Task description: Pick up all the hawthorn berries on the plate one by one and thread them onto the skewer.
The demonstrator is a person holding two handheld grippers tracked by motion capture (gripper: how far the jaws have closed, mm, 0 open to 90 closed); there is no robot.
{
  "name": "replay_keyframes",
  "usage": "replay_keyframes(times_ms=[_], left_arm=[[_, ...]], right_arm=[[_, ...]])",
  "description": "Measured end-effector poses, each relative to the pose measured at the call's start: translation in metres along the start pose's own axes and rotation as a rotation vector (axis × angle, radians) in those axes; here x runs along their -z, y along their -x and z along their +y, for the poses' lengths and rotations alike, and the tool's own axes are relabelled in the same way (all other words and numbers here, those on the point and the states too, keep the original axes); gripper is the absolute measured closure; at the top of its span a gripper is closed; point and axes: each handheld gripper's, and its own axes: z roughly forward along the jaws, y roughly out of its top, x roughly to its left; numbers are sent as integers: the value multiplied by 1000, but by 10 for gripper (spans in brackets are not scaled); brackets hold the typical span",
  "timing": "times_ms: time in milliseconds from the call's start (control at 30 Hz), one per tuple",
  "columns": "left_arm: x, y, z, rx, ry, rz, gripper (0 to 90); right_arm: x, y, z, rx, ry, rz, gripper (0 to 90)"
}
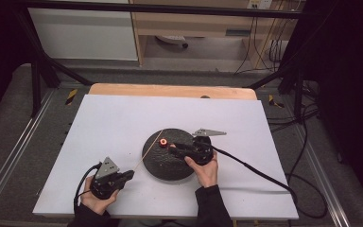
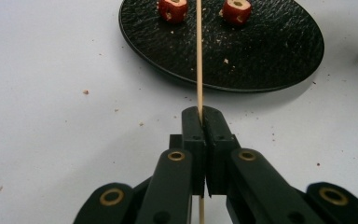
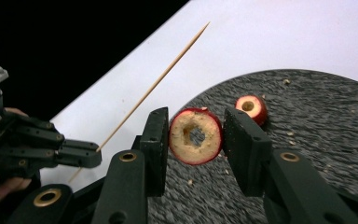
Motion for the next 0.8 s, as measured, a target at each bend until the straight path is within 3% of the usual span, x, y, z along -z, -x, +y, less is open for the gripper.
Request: replay_keyframes(times_ms=[267,633,800], left_arm=[[-1,3,-1,15,11,2,884],[-1,8,-3,34,40,5,883],[-2,12,-4,23,34,6,883]], right_arm=[[-1,-1,-2,-9,63,4,622],[0,4,2,-84,191,-3,622],[-1,7,7,-117,259,0,622]])
